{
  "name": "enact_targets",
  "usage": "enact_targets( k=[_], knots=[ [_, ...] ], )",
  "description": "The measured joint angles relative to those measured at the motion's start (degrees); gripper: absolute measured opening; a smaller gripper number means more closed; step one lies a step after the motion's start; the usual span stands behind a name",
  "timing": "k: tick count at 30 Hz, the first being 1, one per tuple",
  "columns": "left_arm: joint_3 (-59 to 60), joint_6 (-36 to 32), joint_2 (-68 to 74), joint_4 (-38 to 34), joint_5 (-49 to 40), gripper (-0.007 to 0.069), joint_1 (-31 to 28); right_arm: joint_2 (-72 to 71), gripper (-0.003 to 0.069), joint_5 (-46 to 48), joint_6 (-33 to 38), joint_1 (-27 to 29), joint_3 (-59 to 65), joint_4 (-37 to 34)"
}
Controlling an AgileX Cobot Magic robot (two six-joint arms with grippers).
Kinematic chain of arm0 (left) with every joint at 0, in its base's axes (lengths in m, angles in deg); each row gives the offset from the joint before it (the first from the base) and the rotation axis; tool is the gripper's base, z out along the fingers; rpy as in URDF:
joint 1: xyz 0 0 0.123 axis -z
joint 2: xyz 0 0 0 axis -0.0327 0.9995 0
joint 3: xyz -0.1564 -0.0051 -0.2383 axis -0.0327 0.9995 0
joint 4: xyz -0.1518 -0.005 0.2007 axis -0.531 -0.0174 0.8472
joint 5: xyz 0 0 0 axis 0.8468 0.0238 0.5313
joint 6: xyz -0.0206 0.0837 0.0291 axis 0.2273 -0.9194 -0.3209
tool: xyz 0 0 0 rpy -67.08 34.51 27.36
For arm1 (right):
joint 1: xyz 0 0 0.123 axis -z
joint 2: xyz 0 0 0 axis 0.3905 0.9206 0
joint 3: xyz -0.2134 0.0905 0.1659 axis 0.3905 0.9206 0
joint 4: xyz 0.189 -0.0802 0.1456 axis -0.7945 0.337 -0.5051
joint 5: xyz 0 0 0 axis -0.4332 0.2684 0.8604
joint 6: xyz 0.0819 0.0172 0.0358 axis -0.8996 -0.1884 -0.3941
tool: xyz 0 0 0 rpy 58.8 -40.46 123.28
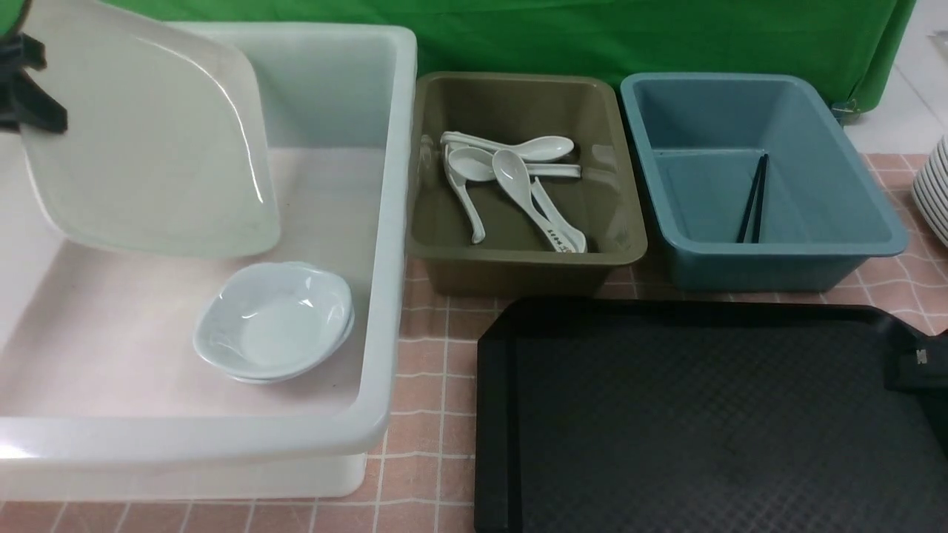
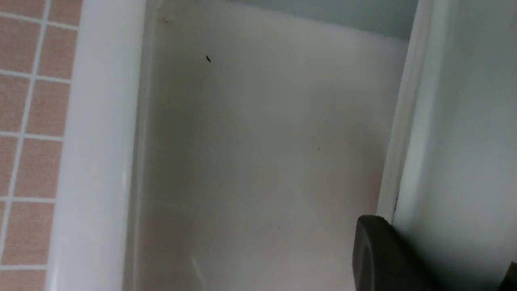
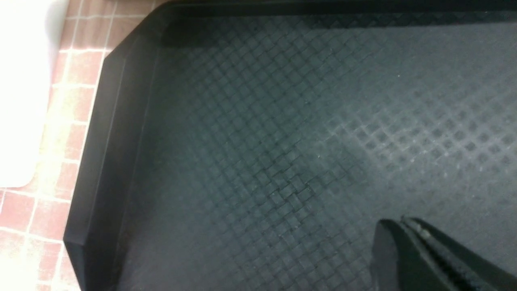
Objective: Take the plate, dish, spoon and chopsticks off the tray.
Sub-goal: Use the left arm to put the plate into the large storage box on the left
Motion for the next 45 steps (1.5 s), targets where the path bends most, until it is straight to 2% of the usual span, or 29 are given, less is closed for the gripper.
enact_targets(
  k=[6, 11, 20, 24, 27, 28, 29, 30, 35, 40, 44, 45],
  knots=[
    [0.0, -5.6, 2.4, -2.3, -5.9, 0.0062, 0.0, 0.0, 0.0039, 0.0, 0.0, 0.0, 0.0, 0.1],
    [0.0, -7.2, 3.2, -1.9, -7.8, 0.0062, 0.1, 0.0, 0.0041, 0.1, 0.0, 0.0, 0.0, 0.1],
    [-0.1, -6.2, 3.5, 4.5, -0.1, 0.0091, 3.5, 0.0, 0.0051, 0.4, 0.0, 0.0, 0.0, 0.1],
    [-0.1, -4.9, 3.5, 9.1, 5.0, 0.0138, 5.4, 0.0, 0.0056, 0.4, 0.0, 0.0, 0.0, 0.1],
    [-0.1, -2.1, 3.7, 19.0, 11.7, 0.0219, 7.2, 0.0, 0.0062, 0.4, 0.0, 0.0, 0.0, 0.1],
    [-0.1, -2.1, 3.7, 19.0, 11.7, 0.0219, 7.3, 0.0, 0.0063, 0.4, 0.0, 0.0, 0.0, 0.1],
    [-0.1, -0.2, 3.9, 25.0, 14.2, 0.0265, 7.7, 0.0, 0.0067, 0.4, 0.0, 0.0, 0.0, 0.1],
    [-0.1, 0.4, 4.0, 26.7, 14.7, 0.0283, 7.7, 0.0, 0.0068, 0.4, 0.0, 0.0, 0.0, 0.1],
    [-0.1, 1.7, 4.1, 29.7, 15.2, 0.0337, 7.9, 0.0, 0.0069, 0.4, 0.0, 0.0, 0.0, 0.1],
    [-0.1, 3.7, 4.0, 30.1, 14.7, 0.0300, 8.0, 0.0, 0.0071, 0.4, 0.0, 0.0, 0.0, 0.1],
    [-0.1, 6.4, 2.5, 30.2, 11.2, 0.0167, 8.2, 0.0, 0.0077, 0.2, 0.0, 0.0, 0.0, 0.1],
    [-0.1, 6.4, 2.2, 30.2, 11.0, 0.0158, 8.3, 0.0, 0.0078, 0.2, 0.0, 0.0, 0.0, 0.1]
  ],
)
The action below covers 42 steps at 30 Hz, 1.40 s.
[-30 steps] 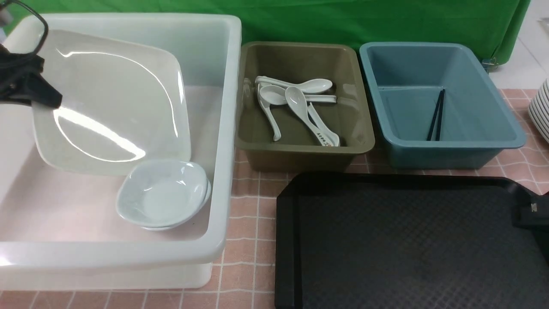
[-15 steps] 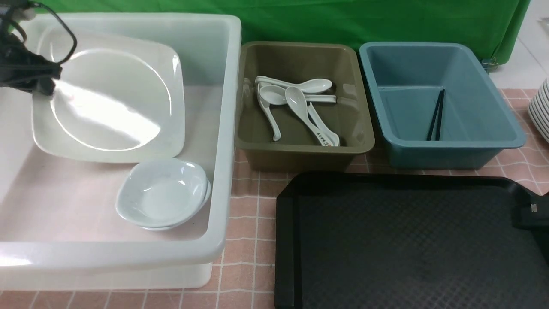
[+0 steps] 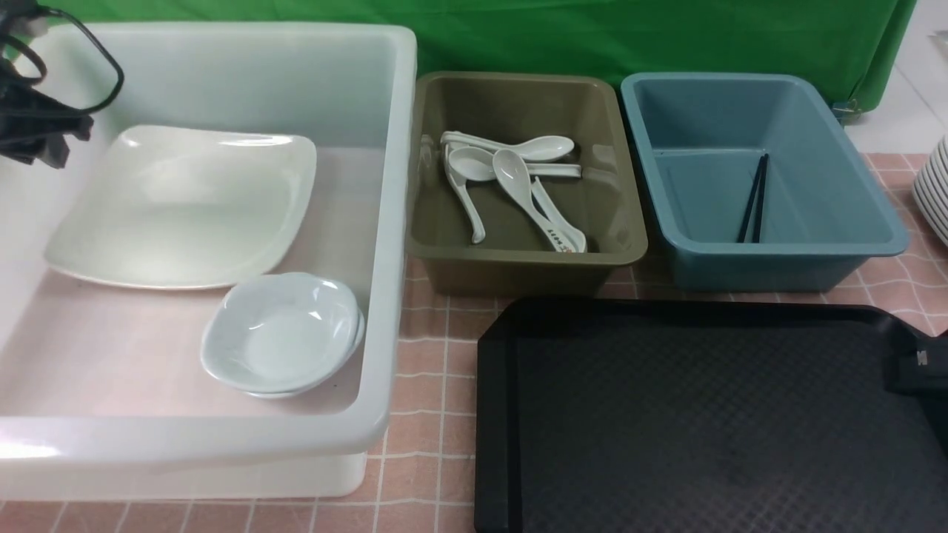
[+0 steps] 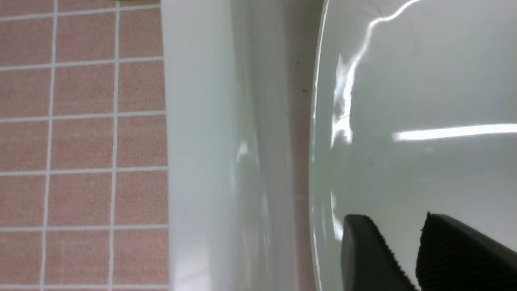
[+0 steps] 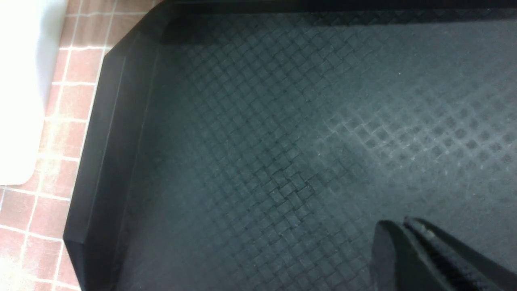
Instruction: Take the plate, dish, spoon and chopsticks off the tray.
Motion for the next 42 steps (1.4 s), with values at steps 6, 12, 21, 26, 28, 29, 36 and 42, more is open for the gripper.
enact_targets(
  k=[6, 12, 21, 26, 28, 29, 36, 42],
  knots=[
    [0.0, 0.3, -7.4, -1.4, -9.3, 0.0000, 1.3, 0.0, 0.0034, 4.3, 0.4, 0.0, -3.1, 0.0],
    [0.0, 0.4, -15.7, -8.3, -18.3, -0.0004, 1.4, -3.2, 0.0030, 16.3, 1.3, 0.0, -12.6, 0.0],
    [0.0, 0.6, -21.6, -22.2, -19.2, -0.0003, 1.4, -27.5, 0.0030, 16.8, 2.4, 0.0, -5.6, -0.2],
    [0.0, 0.6, -22.0, -26.3, -19.2, -0.0003, 1.4, -42.0, 0.0030, -3.2, 4.1, 0.0, 7.3, -3.7],
    [0.1, 0.6, -22.0, -26.7, -19.2, -0.0003, 1.4, -45.8, 0.0030, -16.2, 4.9, 0.0, 13.9, -9.8],
    [0.1, 0.6, -22.0, -26.7, -19.2, -0.0003, 1.4, -46.5, 0.0030, -20.3, 4.9, 0.0, 15.8, -12.1],
    [0.1, 0.6, -22.0, -26.7, -19.3, -0.0003, 1.4, -46.2, 0.0030, -30.8, 7.1, 0.0, 20.6, -17.4],
    [0.1, 0.6, -22.0, -26.7, -19.3, -0.0003, 1.4, -45.8, 0.0030, -29.5, 10.5, 0.0, 20.6, -17.6]
  ],
)
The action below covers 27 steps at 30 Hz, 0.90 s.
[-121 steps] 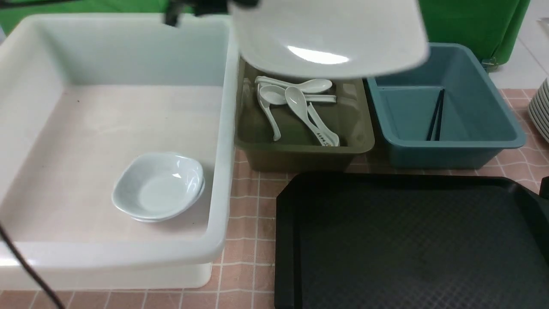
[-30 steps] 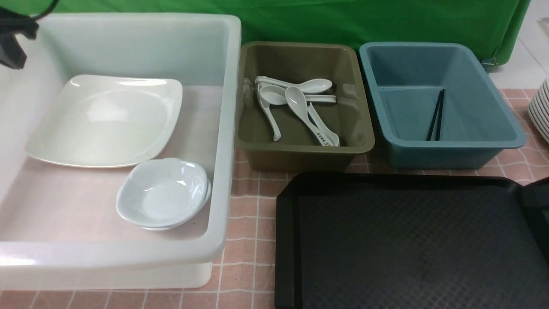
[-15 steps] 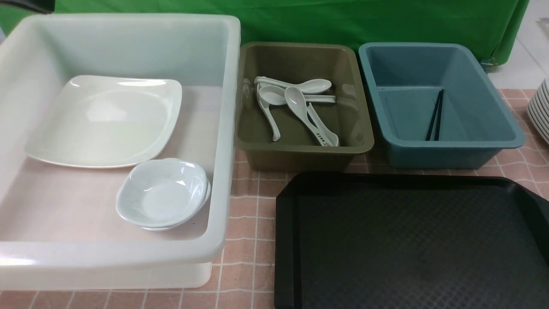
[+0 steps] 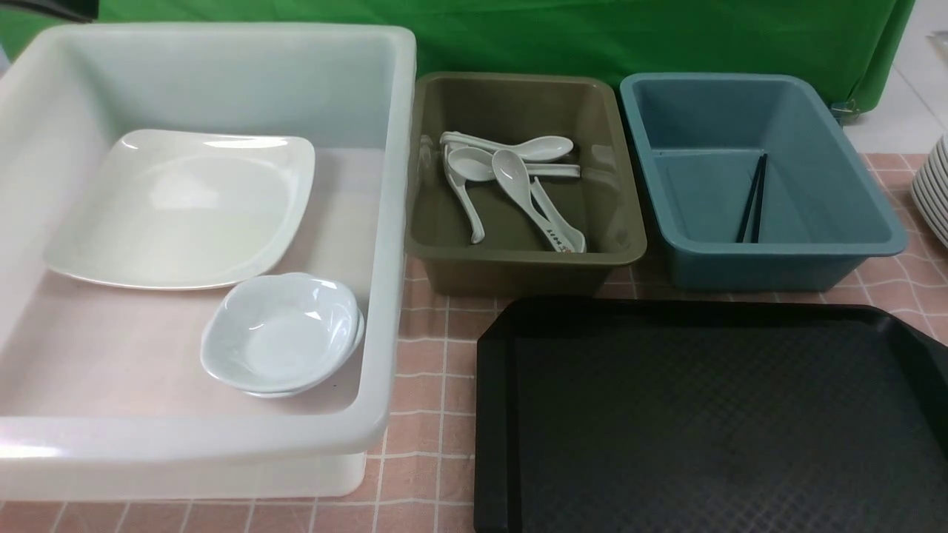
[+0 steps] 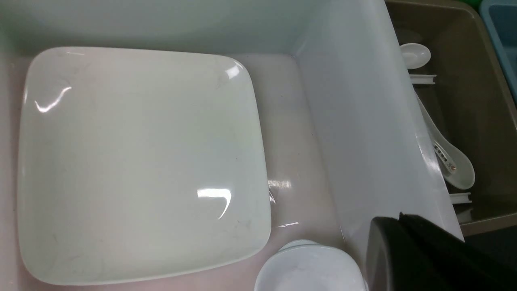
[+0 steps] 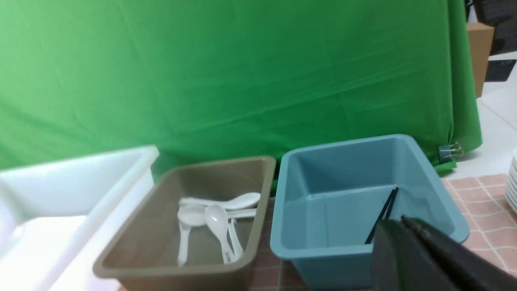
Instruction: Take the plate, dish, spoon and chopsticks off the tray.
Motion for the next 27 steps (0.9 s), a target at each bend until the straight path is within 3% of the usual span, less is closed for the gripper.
enact_targets(
  k=[21, 24, 27],
  knots=[
    [0.0, 0.0, 0.0, -2.5, 0.0, -0.0003, 0.0, 0.0, 0.0055, 0.2, 0.0, 0.0, 0.5, 0.4],
    [0.0, 0.0, 0.0, -2.9, 0.0, -0.0003, 0.0, -0.9, 0.0060, -0.6, 0.0, 0.0, 2.3, 5.4],
    [0.0, 0.0, 0.0, -2.9, 0.0, -0.0003, 0.0, -3.4, 0.0069, -2.0, 0.0, -0.1, 6.1, 17.5]
  ],
)
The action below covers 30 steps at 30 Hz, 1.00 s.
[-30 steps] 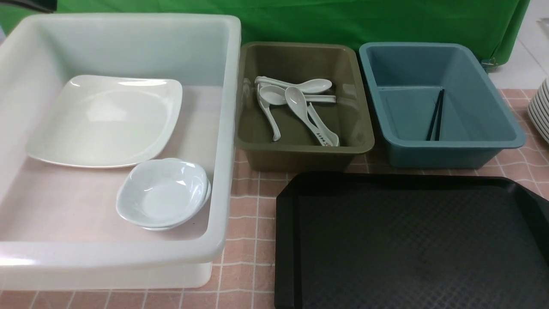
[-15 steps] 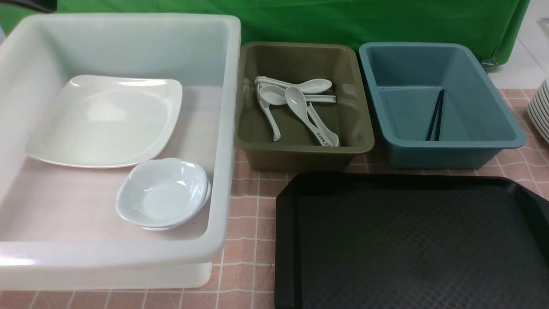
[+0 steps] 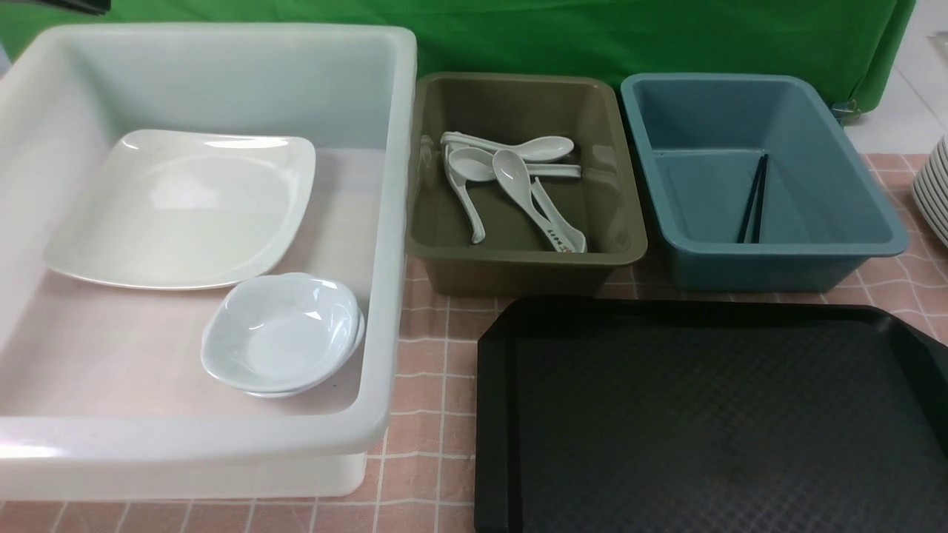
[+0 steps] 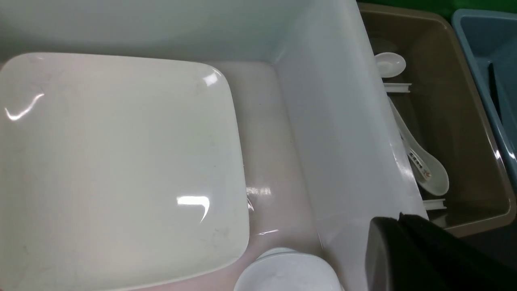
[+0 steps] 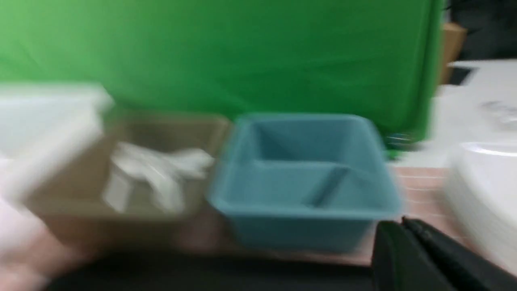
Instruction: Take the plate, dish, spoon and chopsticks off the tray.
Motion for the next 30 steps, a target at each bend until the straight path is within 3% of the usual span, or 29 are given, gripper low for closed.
enact_targets(
  k=[3, 12, 21, 30],
  knots=[
    [0.0, 0.0, 0.0, -0.1, 0.0, -0.0002, 0.0, -3.6, 0.0078, -1.1, 0.0, -1.0, 4.6, 10.3],
    [3.9, 2.4, -3.1, 0.0, 0.2, -0.0002, 0.5, -12.1, 0.0099, -3.1, -1.5, -7.0, 15.9, 21.9],
    [19.6, 2.5, -15.5, 3.2, 0.0, -0.0002, 0.5, -14.2, 0.0118, -2.0, -2.1, -8.5, 19.5, 23.9],
    [29.2, -0.4, -28.5, -0.1, 0.0, -0.0002, 0.5, -14.2, 0.0134, -2.0, -2.2, -8.5, 19.5, 23.9]
  ],
)
